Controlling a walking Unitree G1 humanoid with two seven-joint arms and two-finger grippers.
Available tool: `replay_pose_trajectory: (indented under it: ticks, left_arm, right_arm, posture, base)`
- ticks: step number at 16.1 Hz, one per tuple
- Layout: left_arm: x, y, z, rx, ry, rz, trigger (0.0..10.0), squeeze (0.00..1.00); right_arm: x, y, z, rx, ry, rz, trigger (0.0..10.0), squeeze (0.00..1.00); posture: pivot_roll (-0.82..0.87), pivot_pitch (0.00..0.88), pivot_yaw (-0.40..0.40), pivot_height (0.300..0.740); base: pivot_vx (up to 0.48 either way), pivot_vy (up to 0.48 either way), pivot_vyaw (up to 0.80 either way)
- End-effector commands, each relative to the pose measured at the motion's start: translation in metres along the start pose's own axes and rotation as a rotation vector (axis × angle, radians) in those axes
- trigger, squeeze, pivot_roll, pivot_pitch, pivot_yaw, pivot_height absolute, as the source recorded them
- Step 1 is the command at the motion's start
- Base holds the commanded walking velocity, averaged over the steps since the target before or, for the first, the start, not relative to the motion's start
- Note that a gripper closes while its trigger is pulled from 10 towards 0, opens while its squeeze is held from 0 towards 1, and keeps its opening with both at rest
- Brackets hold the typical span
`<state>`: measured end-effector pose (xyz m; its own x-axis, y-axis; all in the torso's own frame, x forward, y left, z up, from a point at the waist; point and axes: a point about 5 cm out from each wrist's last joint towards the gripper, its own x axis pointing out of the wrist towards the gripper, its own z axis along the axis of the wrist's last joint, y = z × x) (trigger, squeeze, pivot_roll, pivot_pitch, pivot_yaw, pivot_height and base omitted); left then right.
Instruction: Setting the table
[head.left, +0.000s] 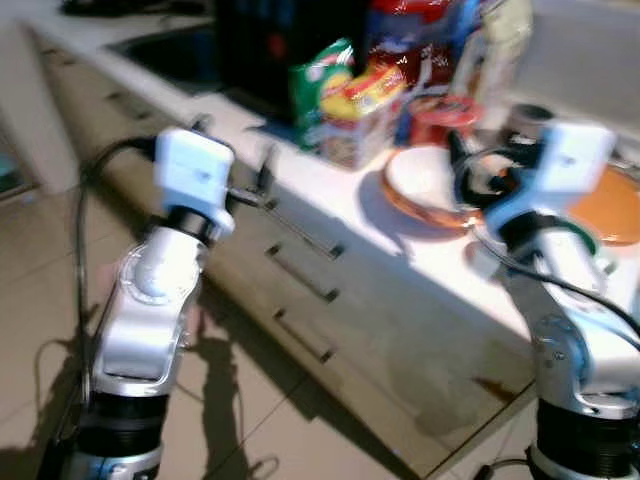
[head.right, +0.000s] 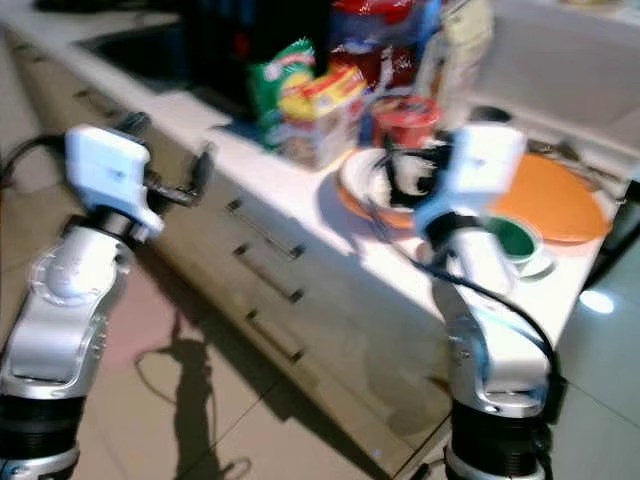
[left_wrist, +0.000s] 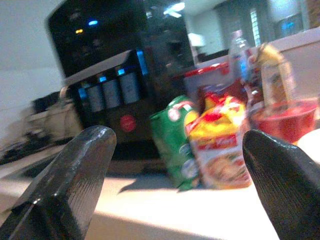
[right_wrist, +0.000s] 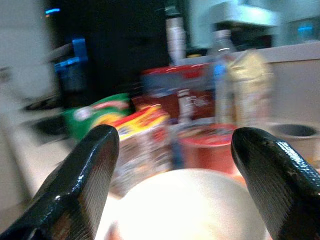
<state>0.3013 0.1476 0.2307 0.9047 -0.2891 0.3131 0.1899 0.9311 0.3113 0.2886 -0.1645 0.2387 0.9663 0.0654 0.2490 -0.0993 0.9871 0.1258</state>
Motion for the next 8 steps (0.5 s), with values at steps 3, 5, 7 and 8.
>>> replay_pose_trajectory:
  ticks: [3,5,7,8]
  left_arm:
    - [0.0,0.01,-0.002,-0.027,0.009,0.006,10.0,0.0]
    - [0.001,0.014,0.001,-0.046,-0.01,-0.014,10.0,0.0]
    - [0.004,0.017,0.006,-0.085,-0.036,-0.047,10.0,0.0]
    - [0.006,0.015,0.007,-0.098,-0.036,-0.098,10.0,0.0]
  right_arm:
    - [-0.001,0.01,0.016,0.016,-0.05,0.0,10.0,0.0]
    - [-0.001,0.011,0.022,0.007,-0.049,-0.018,10.0,0.0]
    - [0.004,0.007,0.032,-0.001,-0.051,-0.039,10.0,0.0]
    - [0.009,-0.001,0.037,-0.02,-0.033,-0.062,10.0,0.0]
  posture:
    - [0.01,0.0,0.0,0.74]
    - [0.01,0.0,0.006,0.74]
    - [0.01,0.0,0.011,0.74]
    - [0.0,0.0,0.013,0.74]
  base:
    - [0.231,0.0,0.0]
    - [0.0,0.0,0.0]
    - [0.0,0.0,0.0]
    - [0.0,0.0,0.0]
